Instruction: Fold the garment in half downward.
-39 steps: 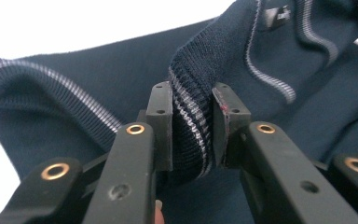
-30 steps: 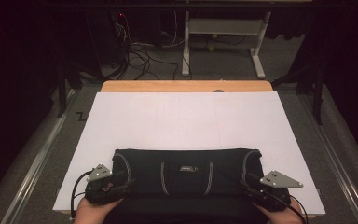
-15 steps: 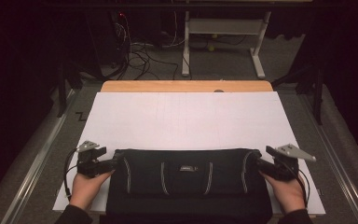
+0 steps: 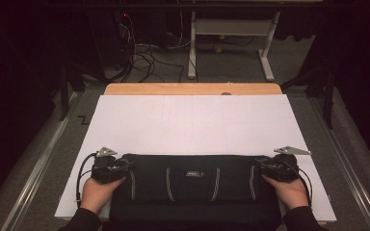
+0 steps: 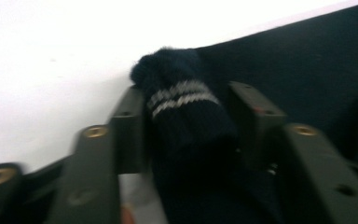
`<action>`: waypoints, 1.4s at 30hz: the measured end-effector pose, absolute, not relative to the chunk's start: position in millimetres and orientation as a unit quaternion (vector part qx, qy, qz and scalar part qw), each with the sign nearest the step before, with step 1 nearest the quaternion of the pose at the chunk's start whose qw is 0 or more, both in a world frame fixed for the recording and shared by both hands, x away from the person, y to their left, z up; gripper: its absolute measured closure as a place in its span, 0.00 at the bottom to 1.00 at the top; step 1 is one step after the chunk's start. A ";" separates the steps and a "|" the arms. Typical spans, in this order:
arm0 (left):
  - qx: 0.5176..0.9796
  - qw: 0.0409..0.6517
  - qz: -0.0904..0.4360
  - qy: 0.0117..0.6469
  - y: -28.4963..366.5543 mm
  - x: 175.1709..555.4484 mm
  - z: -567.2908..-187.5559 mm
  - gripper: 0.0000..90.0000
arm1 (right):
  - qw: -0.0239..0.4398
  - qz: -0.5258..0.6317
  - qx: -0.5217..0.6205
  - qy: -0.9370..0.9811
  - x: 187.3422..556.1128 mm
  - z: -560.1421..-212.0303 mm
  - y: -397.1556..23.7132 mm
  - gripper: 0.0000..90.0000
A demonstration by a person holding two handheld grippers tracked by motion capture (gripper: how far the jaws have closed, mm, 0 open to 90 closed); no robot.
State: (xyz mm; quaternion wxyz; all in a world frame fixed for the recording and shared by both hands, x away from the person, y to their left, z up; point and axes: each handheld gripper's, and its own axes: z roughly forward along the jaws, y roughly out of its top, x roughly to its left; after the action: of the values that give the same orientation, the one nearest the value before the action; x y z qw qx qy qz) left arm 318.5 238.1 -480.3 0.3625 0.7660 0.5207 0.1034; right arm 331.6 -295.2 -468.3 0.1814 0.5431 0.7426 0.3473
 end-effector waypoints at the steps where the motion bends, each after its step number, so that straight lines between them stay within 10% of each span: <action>1: 0.766 0.362 0.103 0.521 238.1 318.5 -480.3 0.65 | 0.178 0.351 0.539 0.745 330.4 -468.5 -294.4 0.75; 11: 0.754 0.396 0.094 0.516 238.9 314.6 -481.4 0.81 | 0.217 0.350 0.496 0.765 318.4 -464.7 -286.3 0.88; 42: 0.727 0.434 0.144 0.512 237.5 379.0 -440.0 0.82 | 0.311 0.398 0.473 0.721 368.8 -411.9 -287.9 0.89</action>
State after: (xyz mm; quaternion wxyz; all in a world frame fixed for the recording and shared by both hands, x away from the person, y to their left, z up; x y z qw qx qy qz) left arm 379.0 237.5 -440.0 0.4340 0.7275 0.5116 0.1438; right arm 368.8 -287.9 -411.9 0.3115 0.4735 0.7214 0.3981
